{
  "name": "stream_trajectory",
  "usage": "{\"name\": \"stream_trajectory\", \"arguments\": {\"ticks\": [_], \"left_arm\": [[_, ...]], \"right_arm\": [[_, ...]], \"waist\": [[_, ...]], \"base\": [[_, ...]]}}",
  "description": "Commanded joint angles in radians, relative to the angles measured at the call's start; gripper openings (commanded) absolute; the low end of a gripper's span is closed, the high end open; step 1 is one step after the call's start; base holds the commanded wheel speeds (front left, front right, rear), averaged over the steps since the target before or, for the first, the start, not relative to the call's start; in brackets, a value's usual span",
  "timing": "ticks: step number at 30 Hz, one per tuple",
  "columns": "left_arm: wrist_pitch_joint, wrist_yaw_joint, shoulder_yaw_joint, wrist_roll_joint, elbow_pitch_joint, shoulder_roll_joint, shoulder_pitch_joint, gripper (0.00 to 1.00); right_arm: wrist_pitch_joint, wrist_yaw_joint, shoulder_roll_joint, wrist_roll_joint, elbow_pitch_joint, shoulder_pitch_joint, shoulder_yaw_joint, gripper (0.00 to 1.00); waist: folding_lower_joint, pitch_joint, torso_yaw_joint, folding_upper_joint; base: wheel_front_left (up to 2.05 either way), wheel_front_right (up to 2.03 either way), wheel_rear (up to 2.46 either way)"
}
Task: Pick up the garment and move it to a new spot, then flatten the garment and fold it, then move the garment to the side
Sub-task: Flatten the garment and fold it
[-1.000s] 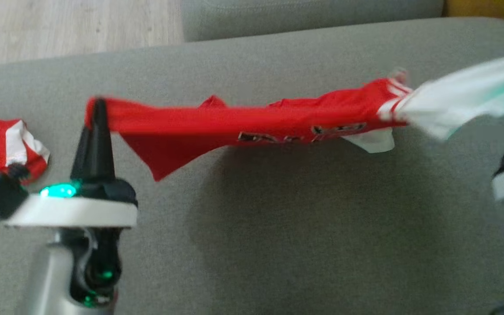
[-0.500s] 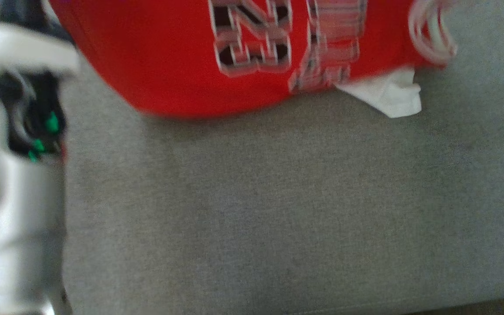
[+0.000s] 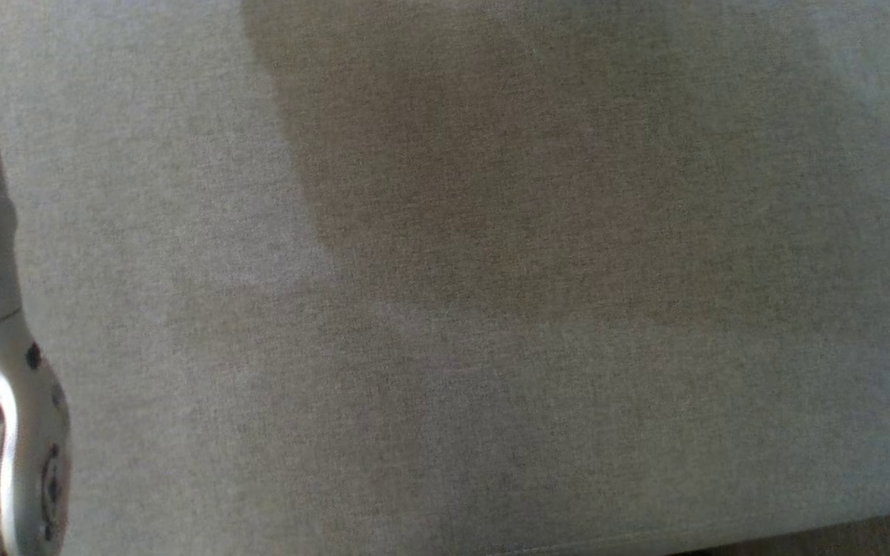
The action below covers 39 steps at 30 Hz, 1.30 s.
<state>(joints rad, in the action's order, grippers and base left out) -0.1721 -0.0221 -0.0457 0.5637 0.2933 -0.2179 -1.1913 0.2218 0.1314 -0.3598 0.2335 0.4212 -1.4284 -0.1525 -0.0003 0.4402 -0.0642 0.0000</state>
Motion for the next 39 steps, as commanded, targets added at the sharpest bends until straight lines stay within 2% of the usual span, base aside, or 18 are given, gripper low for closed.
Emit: {"name": "stream_trajectory", "arguments": {"ticks": [1,5,10,14,21,26,31,35,39], "left_arm": [[-0.007,-0.008,0.014,-0.001,-0.014,-0.043,0.009,0.0],[-0.045,-0.036,-0.005,0.0,0.008,-0.02,0.099,0.0],[-0.079,-0.054,-0.031,-0.027,0.069,0.005,0.314,0.0],[-0.088,-0.041,0.009,-0.019,0.087,0.064,0.523,0.0],[-0.089,-0.041,0.02,-0.049,0.067,0.127,0.882,0.0],[-0.06,-0.018,-0.007,-0.029,0.033,0.145,1.067,0.0],[0.028,0.024,-0.043,-0.026,-0.05,0.15,1.224,0.0],[0.093,0.074,-0.059,-0.019,-0.141,0.153,1.333,0.0],[0.121,0.095,-0.072,-0.019,-0.21,0.155,1.38,0.0]], "right_arm": [[0.002,-0.001,-0.004,0.001,-0.009,0.013,-0.002,0.0],[-0.022,-0.001,-0.027,0.014,0.005,0.116,-0.045,0.0],[-0.085,-0.001,-0.007,0.063,0.0,0.356,-0.078,0.0],[-0.166,-0.001,0.054,0.074,-0.046,0.598,-0.001,0.0],[-0.397,-0.001,0.234,0.003,-0.232,1.068,0.201,0.0],[-0.586,-0.001,0.299,-0.056,-0.394,1.322,0.29,0.0],[-0.755,-0.001,0.309,-0.027,-0.536,1.485,0.345,0.0],[-0.847,-0.001,0.309,0.015,-0.612,1.569,0.378,0.0],[-0.871,-0.001,0.309,0.033,-0.656,1.594,0.393,0.0]], "waist": [[0.0003,0.005,0.003,0.0],[0.0003,0.017,0.011,0.0],[0.0003,-0.001,0.015,0.0],[0.0003,-0.06,0.023,0.0],[0.0003,-0.197,0.048,0.0],[0.0003,-0.262,0.064,0.0],[0.0003,-0.29,0.063,0.0],[0.0003,-0.297,0.061,0.0],[0.0003,-0.297,0.066,0.0]], "base": [[0.0,0.0,0.0],[0.0,0.0,0.0],[0.0,0.0,0.0],[0.0,0.0,0.0],[0.0,0.0,0.0],[0.0,0.0,0.0],[0.0,0.0,0.0],[0.0,0.0,0.0],[0.0,0.0,0.0]]}}
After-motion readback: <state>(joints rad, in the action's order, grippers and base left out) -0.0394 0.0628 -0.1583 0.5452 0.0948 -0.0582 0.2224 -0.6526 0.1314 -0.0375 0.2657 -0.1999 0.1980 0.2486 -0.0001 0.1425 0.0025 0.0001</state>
